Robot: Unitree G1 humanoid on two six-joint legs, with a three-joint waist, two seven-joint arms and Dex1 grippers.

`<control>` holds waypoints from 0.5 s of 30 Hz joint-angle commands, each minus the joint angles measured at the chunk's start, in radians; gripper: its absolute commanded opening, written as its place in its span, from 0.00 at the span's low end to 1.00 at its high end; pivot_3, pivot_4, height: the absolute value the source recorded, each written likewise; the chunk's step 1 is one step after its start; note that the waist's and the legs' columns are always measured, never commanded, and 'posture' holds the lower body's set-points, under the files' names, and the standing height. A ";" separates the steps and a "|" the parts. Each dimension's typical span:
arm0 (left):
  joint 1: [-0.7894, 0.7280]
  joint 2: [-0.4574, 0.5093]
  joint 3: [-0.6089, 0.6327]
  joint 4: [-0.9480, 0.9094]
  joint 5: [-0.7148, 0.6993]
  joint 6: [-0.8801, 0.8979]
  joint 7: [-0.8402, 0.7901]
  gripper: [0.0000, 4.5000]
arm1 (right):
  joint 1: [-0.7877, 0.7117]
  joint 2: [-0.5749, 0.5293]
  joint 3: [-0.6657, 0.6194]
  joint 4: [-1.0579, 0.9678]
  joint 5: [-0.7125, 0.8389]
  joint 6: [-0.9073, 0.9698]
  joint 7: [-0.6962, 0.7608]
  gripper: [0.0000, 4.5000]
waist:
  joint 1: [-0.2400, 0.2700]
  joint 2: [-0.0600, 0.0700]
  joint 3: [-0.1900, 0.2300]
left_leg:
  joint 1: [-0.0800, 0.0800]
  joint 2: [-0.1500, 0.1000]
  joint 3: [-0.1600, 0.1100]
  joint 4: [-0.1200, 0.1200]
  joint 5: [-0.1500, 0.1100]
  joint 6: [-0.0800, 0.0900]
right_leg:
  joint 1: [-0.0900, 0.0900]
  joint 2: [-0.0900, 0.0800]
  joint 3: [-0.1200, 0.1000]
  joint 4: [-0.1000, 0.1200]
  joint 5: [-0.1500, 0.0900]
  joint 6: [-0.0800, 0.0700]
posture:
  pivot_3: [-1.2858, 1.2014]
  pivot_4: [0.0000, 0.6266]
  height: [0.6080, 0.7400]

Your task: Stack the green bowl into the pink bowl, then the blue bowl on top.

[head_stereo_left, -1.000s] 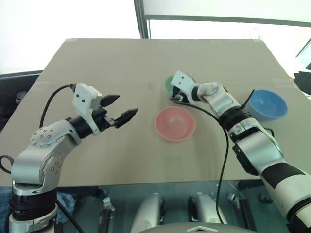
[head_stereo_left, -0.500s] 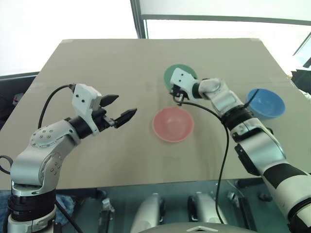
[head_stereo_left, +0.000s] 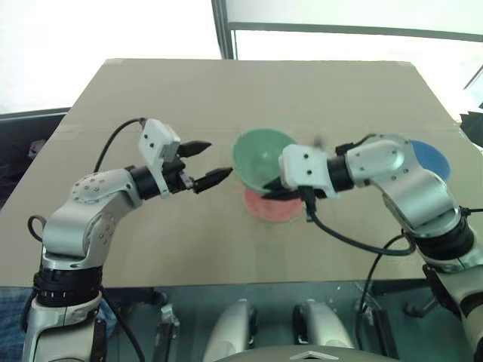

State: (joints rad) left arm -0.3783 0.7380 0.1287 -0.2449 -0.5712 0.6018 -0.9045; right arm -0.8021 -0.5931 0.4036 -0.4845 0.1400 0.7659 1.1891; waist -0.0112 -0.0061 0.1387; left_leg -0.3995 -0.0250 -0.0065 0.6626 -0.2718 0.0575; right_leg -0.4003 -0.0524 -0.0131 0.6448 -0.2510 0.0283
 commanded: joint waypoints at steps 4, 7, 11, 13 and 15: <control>-0.086 0.048 -0.066 0.063 0.010 -0.036 -0.156 1.00 | -0.007 -0.023 0.037 -0.075 -0.003 0.012 -0.042 0.08 | -0.002 0.000 0.000 | 0.000 0.001 0.000 -0.001 0.000 0.000 | 0.000 0.001 0.000 0.000 0.000 0.000 | 0.52 0.24 1.00; -0.114 0.054 -0.086 0.093 0.022 -0.045 -0.199 1.00 | -0.005 -0.044 0.052 -0.087 -0.005 0.021 -0.051 0.31 | 0.000 0.000 0.000 | -0.001 0.000 0.000 -0.001 0.000 0.000 | 0.000 0.001 0.000 -0.001 0.000 0.000 | 0.52 0.24 1.00; -0.129 0.055 -0.095 0.115 0.033 -0.054 -0.222 1.00 | -0.010 0.001 0.013 -0.069 0.004 0.051 -0.131 0.64 | 0.001 0.000 0.000 | -0.001 0.000 0.000 0.000 0.000 0.001 | 0.000 0.001 0.000 -0.001 0.000 0.000 | 0.52 0.24 1.00; -0.135 0.054 -0.099 0.120 0.037 -0.056 -0.234 1.00 | -0.018 0.000 -0.005 -0.065 0.018 0.084 -0.146 0.74 | 0.000 0.000 0.000 | -0.001 0.000 0.000 0.000 0.000 0.001 | 0.000 0.001 0.000 -0.001 0.000 0.000 | 0.52 0.24 1.00; -0.141 0.050 -0.101 0.120 0.035 -0.056 -0.244 1.00 | -0.019 -0.010 -0.043 -0.056 0.030 0.124 -0.171 0.74 | 0.000 0.000 0.000 | -0.001 0.000 0.000 0.001 0.000 0.001 | 0.000 0.001 0.000 -0.001 0.000 0.000 | 0.52 0.24 1.00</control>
State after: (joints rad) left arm -0.4973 0.7802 0.0259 -0.1142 -0.5335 0.5611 -1.1335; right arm -0.8014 -0.5914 0.4255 -0.5302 0.1540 0.8615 1.0444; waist -0.0108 -0.0065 0.1390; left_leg -0.4003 -0.0246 -0.0067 0.6636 -0.2718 0.0582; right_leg -0.4004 -0.0515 -0.0135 0.6443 -0.2511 0.0282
